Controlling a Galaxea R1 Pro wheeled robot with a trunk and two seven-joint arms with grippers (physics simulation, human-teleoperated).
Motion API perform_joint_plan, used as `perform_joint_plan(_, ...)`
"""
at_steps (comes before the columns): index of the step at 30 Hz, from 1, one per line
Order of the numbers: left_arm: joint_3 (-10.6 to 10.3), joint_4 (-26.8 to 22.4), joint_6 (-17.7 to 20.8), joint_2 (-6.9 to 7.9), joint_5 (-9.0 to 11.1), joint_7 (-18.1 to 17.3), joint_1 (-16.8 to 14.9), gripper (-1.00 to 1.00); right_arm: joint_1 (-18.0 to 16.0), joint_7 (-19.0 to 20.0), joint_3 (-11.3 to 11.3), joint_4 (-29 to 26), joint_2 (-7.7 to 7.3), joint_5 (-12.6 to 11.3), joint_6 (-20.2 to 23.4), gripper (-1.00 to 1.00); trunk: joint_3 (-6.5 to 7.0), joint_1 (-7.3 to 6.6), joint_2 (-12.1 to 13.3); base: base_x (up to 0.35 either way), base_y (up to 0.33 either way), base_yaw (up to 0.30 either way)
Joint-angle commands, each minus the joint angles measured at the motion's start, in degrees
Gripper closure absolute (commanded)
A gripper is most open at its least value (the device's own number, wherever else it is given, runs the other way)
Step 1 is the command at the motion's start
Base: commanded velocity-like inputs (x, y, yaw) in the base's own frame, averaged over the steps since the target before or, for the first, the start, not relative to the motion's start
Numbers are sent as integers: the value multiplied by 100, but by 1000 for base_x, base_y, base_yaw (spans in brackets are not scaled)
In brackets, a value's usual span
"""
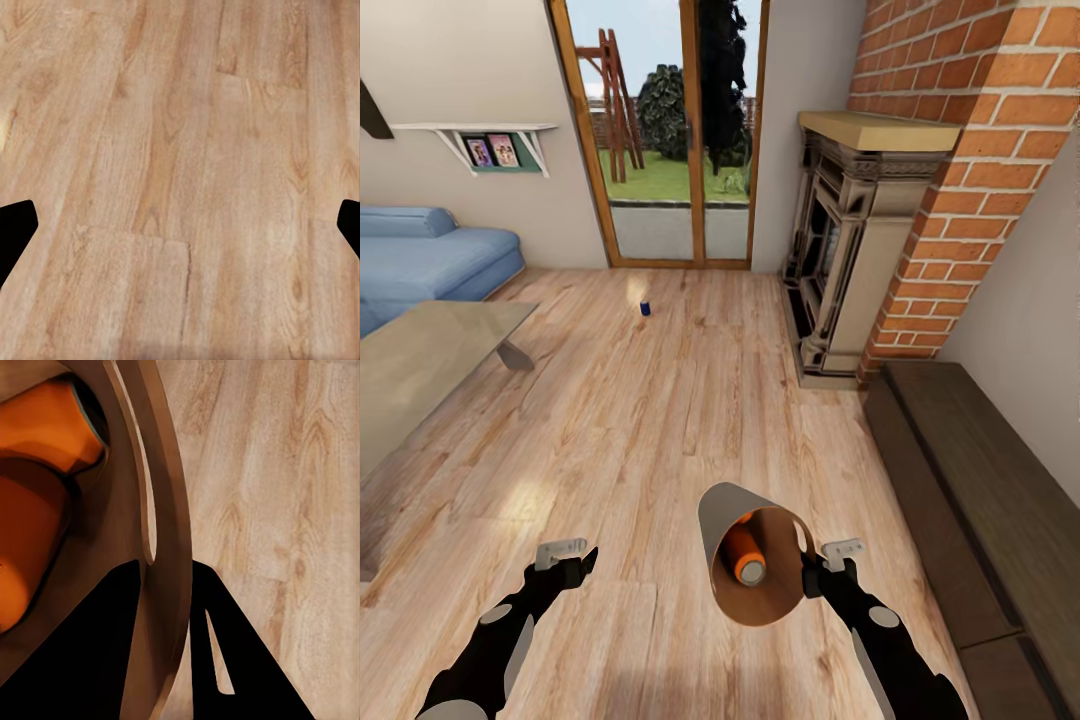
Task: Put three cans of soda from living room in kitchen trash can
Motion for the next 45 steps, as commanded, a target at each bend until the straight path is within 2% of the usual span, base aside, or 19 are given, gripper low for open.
perform_joint_plan(1,0,1,0,0,-1,1,2,-100,-1,37,0,-7,1,-40,3,100,10,-1,1,0,0,0)
perform_joint_plan(11,0,-3,-6,0,7,16,3,-100,-2,33,11,-6,1,-57,10,100,59,-1,1,56,13,4)
perform_joint_plan(22,0,1,8,0,-1,-13,2,-100,0,35,17,10,1,-53,9,100,70,-1,1,311,31,0)
perform_joint_plan(45,0,1,9,2,-1,-25,1,-100,0,37,17,92,1,-49,-82,100,273,-1,1,326,43,0)
